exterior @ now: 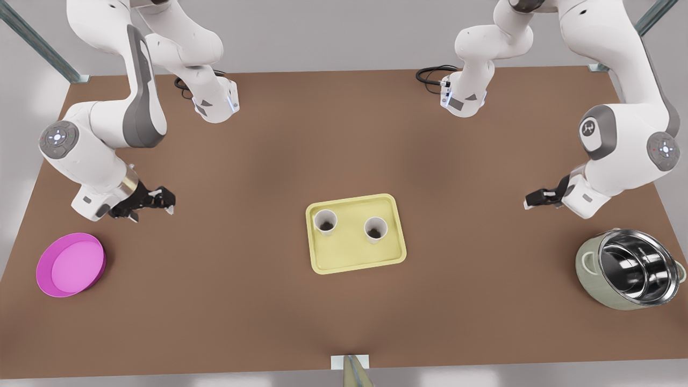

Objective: Use the left arm to pick up the white IKEA cup from the tray and place it on the middle-left position; use the right arm to pick up the white IKEA cup from the tray and place it on the middle-right position

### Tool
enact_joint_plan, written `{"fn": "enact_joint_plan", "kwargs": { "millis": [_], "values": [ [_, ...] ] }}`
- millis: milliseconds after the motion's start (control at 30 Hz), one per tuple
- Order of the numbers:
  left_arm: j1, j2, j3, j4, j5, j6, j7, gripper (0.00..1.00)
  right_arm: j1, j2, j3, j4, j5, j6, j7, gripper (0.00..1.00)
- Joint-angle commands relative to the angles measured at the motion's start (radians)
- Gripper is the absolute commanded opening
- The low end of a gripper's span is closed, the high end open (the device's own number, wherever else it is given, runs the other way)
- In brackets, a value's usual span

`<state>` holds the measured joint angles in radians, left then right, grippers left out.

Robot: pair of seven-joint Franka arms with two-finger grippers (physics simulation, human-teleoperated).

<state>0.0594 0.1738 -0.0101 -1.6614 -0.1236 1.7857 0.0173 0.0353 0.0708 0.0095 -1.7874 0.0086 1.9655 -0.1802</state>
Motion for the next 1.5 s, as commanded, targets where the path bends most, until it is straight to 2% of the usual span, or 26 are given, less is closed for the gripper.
{"fn": "enact_joint_plan", "kwargs": {
  "millis": [0,67,167,200,300,367,400,433,467,533,633,800,1000,1467],
  "values": [
    [0.0,-0.002,-0.001,0.0,0.001,0.101,-0.019,1.0,-0.034,0.0,0.0,0.0,-0.024,0.118,-0.131,1.0],
    [-0.065,0.001,-0.001,0.023,0.002,0.101,-0.005,1.0,-0.017,0.0,0.013,0.003,-0.025,0.118,-0.13,1.0],
    [-0.266,0.038,0.001,0.028,0.022,0.112,-0.122,1.0,0.142,0.036,0.015,0.1,-0.027,-0.016,-0.131,1.0],
    [-0.302,0.082,0.001,0.08,0.021,0.112,-0.126,1.0,0.202,0.101,0.017,0.187,-0.027,-0.099,-0.131,1.0],
    [-0.375,0.182,-0.001,0.129,0.016,0.112,-0.261,1.0,0.317,0.152,0.015,0.203,-0.09,-0.105,-0.12,1.0],
    [-0.464,0.263,0.001,0.184,0.099,0.112,-0.447,1.0,0.386,0.175,0.026,0.203,-0.088,-0.105,-0.131,1.0],
    [-0.466,0.299,0.001,0.232,0.098,0.119,-0.465,1.0,0.386,0.19,0.023,0.203,-0.07,-0.09,-0.142,1.0],
    [-0.481,0.325,0.001,0.258,0.094,0.124,-0.491,1.0,0.383,0.208,0.024,0.2,0.1,-0.082,-0.128,0.96],
    [-0.498,0.34,0.001,0.255,0.091,0.147,-0.542,1.0,0.382,0.211,0.021,0.184,0.156,-0.062,-0.066,0.96],
    [-0.506,0.349,-0.001,0.146,0.079,0.288,-0.54,1.0,0.449,0.239,0.027,0.172,0.105,-0.001,0.158,0.98],
    [-0.533,0.352,-0.001,0.042,0.085,0.414,-0.539,1.0,0.555,0.283,0.027,0.178,0.059,0.07,0.321,0.98],
    [-0.586,0.36,-0.001,0.019,0.085,0.482,-0.593,1.0,0.555,0.365,0.021,0.189,0.062,0.181,0.485,0.98],
    [-0.635,0.395,0.001,0.017,0.084,0.546,-0.636,1.0,0.545,0.44,0.015,0.214,0.063,0.21,0.666,0.98],
    [-0.632,0.478,0.007,0.012,0.108,0.63,-0.626,1.0,0.549,0.59,0.024,0.258,0.065,0.26,0.68,0.97]
  ]
}}
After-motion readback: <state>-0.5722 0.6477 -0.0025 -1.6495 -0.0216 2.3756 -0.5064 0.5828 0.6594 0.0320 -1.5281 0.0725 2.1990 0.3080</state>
